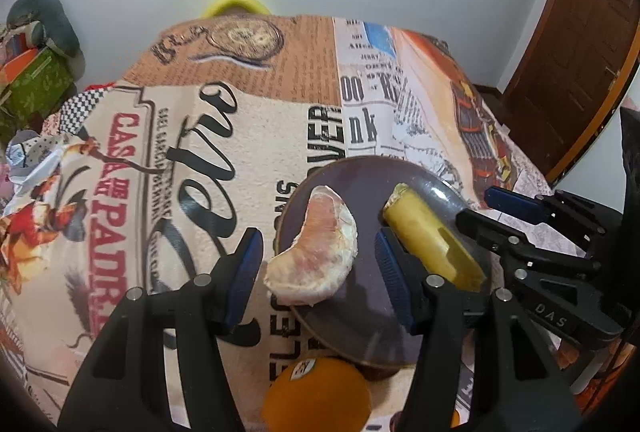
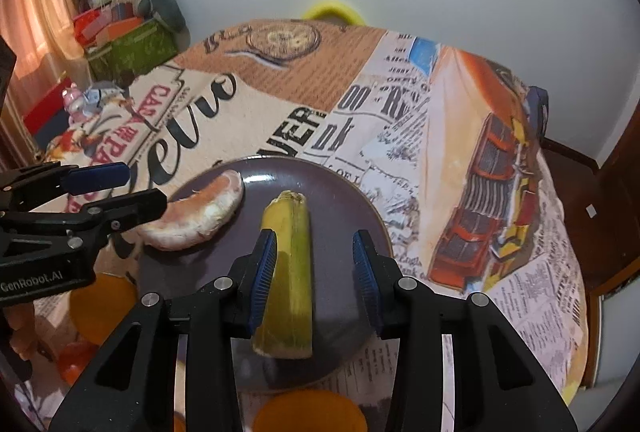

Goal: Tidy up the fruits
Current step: 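Carry both held items onto the grey plate and open both grippers, then lift both open grippers away from the grey plate, then grasp the second yellow cylinder with the right gripper while the left gripper grasps the red tomato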

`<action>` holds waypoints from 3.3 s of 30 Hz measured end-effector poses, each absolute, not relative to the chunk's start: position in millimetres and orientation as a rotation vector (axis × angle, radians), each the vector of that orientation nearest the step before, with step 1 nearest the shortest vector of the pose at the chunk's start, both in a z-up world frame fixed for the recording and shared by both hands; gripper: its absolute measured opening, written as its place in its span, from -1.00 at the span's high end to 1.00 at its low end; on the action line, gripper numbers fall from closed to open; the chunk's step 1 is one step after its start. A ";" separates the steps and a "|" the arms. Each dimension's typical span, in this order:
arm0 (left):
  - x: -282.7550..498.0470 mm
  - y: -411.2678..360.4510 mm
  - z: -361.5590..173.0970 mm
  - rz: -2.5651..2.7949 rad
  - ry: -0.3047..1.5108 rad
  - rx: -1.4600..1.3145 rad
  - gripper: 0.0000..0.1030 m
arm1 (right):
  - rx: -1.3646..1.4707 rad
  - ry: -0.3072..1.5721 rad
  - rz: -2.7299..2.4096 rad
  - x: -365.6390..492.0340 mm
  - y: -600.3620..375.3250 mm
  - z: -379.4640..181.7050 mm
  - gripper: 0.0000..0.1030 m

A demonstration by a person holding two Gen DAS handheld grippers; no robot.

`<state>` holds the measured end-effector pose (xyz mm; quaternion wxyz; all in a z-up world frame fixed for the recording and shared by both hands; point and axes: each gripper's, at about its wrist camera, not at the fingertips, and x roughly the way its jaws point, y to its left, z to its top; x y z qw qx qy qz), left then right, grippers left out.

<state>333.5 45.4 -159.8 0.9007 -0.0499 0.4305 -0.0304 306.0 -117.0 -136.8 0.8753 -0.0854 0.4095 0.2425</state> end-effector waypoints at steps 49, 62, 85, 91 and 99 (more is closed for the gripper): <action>138.5 63.0 -180.7 -0.034 0.932 -0.096 -0.25 | -0.085 1.013 0.447 144.9 -155.3 -176.5 -0.33; 156.3 46.2 -200.1 -0.072 0.981 -0.109 -0.25 | -0.125 1.061 0.488 138.4 -170.6 -193.9 0.29; 188.4 38.6 -216.4 -0.099 1.001 -0.142 -0.24 | -0.102 1.049 0.456 172.6 -185.1 -195.8 0.38; 191.3 39.3 -219.8 -0.119 1.008 -0.165 0.09 | -0.075 1.023 0.455 168.7 -189.3 -191.6 0.38; 181.7 41.2 -203.9 -0.105 0.970 -0.155 0.11 | -0.069 0.940 0.464 161.1 -189.0 -163.7 0.39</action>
